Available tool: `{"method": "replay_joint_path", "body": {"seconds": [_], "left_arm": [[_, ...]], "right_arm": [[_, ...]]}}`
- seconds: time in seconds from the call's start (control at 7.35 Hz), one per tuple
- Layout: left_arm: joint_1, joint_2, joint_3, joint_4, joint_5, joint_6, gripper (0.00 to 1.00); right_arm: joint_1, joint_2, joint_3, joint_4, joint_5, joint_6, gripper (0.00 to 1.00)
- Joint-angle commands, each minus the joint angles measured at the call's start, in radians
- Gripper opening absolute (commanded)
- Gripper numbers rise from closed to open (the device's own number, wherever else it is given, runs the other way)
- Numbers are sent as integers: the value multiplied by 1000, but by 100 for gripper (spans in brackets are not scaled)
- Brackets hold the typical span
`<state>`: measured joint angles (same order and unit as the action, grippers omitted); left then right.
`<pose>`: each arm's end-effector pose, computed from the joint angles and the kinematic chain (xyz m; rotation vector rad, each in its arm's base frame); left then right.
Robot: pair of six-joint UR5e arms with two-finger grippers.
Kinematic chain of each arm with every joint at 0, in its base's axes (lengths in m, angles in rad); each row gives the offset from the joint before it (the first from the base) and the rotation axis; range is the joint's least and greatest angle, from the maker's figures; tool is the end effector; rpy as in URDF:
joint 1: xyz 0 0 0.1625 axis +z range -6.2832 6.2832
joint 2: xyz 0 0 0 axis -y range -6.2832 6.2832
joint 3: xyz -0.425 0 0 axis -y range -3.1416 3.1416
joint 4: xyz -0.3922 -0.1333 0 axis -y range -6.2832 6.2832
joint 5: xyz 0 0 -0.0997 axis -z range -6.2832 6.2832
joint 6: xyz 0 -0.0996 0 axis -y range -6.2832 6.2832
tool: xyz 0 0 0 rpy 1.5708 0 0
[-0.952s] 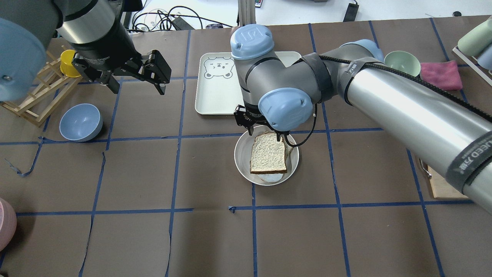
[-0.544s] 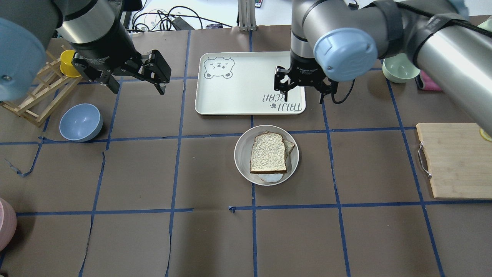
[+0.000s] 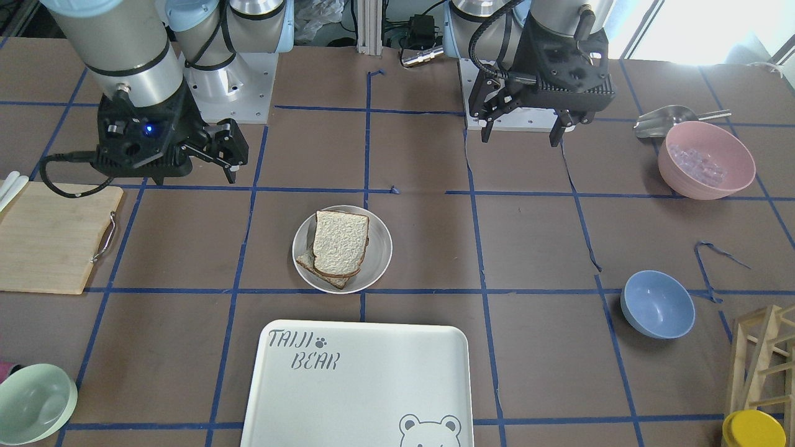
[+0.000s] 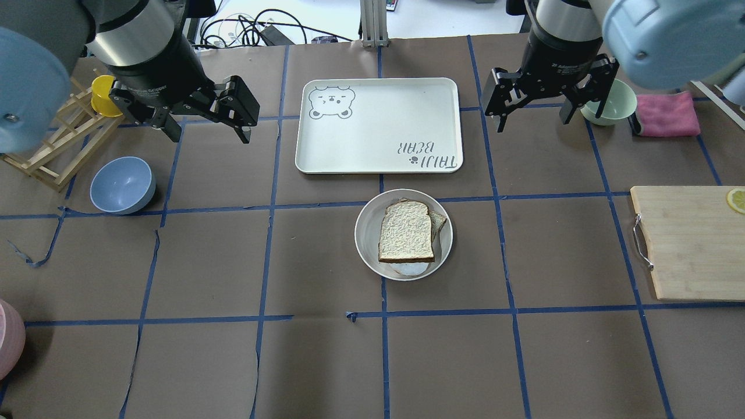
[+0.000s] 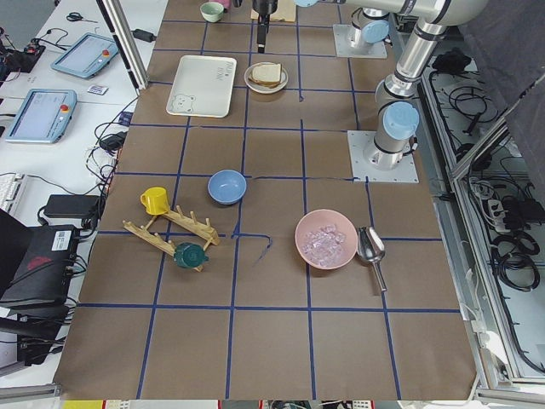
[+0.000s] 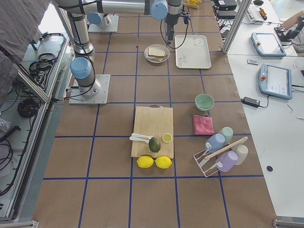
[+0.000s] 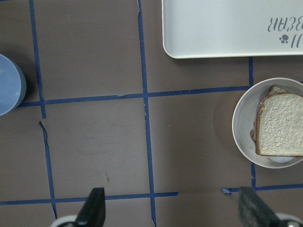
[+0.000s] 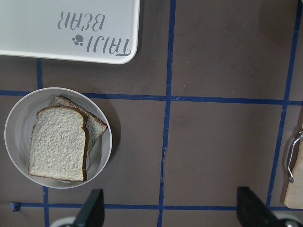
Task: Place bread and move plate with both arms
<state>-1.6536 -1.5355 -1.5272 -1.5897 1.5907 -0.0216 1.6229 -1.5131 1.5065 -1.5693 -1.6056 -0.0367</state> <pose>-0.1707 -0.4690 0.5247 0.0946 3.1220 -0.0952 0.1566 -0.5094 0.4904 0.1378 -3.1038 0.0084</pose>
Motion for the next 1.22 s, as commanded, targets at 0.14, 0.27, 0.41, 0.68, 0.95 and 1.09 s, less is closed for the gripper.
{"method": "replay_joint_path", "body": {"seconds": [0.14,0.27,0.41,0.68,0.95,1.09], "left_arm": [[0,0,1,-3,2,-1,100],[0,0,1,-4,2,-1,100],[-2,0,-1,-4,2,-1,100],[-2,0,-1,-3,2,0,100],[-2,0,-1,-3,2,2,100],[0,0,-1,-3,0,2,100]], "right_arm": [[0,-64,0,-3,1,-32,100],[-2,-65,3,8,3,-34,100],[-2,-62,3,3,3,-35,100],[2,-64,3,3,34,-34,100],[3,-64,4,3,50,-35,100],[2,-62,6,3,53,-35,100]]}}
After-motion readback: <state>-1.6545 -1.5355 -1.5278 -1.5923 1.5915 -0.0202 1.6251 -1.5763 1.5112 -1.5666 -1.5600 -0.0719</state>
